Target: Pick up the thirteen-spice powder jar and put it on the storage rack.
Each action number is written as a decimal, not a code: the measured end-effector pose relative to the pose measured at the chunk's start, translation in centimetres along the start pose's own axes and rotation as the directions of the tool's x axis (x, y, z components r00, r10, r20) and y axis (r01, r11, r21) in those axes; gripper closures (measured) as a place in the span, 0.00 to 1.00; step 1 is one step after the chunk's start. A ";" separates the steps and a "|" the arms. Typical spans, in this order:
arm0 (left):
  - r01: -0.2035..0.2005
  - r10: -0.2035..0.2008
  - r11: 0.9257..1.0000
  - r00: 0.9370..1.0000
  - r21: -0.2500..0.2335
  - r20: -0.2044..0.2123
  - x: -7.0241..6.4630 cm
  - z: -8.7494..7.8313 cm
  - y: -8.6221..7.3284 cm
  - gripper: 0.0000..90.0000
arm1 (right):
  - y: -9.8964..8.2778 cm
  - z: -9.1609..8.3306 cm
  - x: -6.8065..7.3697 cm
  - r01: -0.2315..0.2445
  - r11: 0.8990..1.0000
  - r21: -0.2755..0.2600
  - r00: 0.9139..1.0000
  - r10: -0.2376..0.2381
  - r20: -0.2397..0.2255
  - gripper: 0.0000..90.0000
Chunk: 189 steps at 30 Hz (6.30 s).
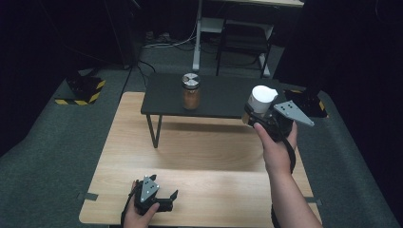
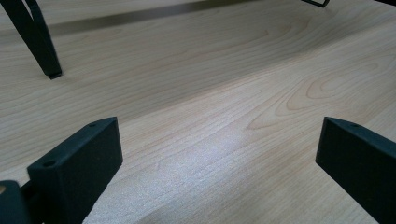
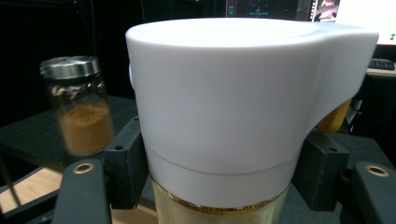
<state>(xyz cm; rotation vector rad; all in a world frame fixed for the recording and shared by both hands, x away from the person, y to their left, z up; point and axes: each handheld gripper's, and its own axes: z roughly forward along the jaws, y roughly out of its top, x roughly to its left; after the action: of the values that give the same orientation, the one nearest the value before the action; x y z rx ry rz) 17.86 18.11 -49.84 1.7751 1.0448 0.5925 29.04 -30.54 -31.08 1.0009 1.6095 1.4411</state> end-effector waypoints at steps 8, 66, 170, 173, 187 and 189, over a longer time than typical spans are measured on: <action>0.003 -0.003 1.000 1.000 -0.002 0.005 0.1 0.0 0.0 0.01 | 1.0 2.5 0.0 0.015 1.000 0.011 1.000 -0.015 0.016 0.34; 0.015 -0.015 1.000 1.000 -0.006 0.017 0.4 -0.2 -0.2 0.01 | 0.0 7.0 -1.7 -0.069 0.997 0.025 0.996 0.067 0.056 0.00; -0.016 0.016 1.000 1.000 0.023 0.003 -0.2 -0.1 0.2 0.01 | -19.6 -12.3 -1.9 0.048 0.971 0.236 0.997 -0.033 -0.068 0.00; -0.016 0.016 0.999 1.000 0.028 0.004 -0.2 -0.1 0.3 0.01 | -19.4 -12.5 -2.1 0.036 0.966 0.255 0.998 -0.020 -0.065 0.00; -0.005 0.004 0.999 1.000 0.051 0.009 0.0 0.2 0.8 0.01 | -18.8 -12.2 -3.1 0.056 0.942 0.330 0.995 -0.024 -0.100 0.00; -0.004 0.004 0.999 1.000 0.049 0.006 -0.1 0.2 0.7 0.01 | -18.8 -12.2 -3.3 0.064 0.942 0.330 0.993 -0.026 -0.119 0.00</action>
<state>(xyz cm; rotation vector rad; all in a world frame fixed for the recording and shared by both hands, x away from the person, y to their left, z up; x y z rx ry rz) 18.28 17.83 -49.28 1.8212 1.0599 0.5683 18.05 -39.80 -48.52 1.0758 1.9938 1.2360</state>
